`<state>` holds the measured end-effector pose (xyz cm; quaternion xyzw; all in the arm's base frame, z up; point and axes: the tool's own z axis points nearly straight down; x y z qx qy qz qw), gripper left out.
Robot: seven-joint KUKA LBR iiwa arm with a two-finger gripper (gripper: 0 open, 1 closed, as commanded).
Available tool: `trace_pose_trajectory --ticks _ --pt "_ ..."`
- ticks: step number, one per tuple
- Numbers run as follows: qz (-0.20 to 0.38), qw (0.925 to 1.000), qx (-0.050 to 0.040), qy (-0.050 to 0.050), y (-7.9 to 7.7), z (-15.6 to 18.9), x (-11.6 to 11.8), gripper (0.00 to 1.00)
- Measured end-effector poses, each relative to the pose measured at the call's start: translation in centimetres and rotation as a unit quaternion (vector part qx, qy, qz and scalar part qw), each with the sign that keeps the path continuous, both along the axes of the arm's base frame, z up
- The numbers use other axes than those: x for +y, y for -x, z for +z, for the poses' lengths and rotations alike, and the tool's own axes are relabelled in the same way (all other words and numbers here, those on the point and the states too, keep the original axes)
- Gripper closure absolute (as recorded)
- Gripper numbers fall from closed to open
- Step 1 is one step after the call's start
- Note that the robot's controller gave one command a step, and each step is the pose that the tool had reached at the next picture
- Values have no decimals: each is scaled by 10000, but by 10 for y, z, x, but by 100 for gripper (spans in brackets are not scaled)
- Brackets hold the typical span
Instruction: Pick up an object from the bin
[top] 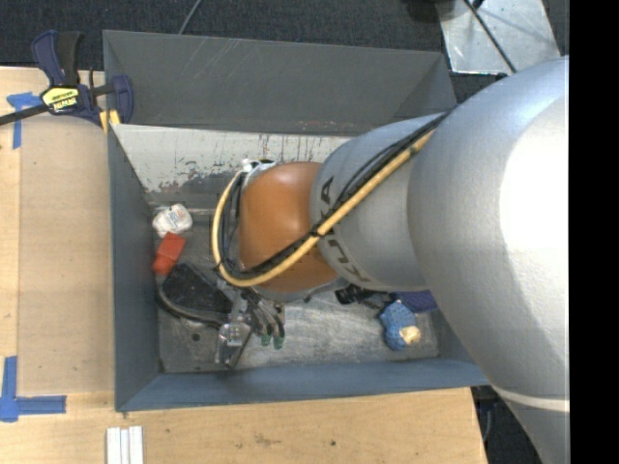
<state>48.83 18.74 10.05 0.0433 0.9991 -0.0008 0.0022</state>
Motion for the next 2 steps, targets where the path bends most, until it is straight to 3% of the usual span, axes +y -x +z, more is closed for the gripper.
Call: trace_pose_trajectory --ticks 1,2 --pt "46 10000 -12 33 -4 -3 4 0" --pt "-105 9999 -109 20 -13 -23 2 0"
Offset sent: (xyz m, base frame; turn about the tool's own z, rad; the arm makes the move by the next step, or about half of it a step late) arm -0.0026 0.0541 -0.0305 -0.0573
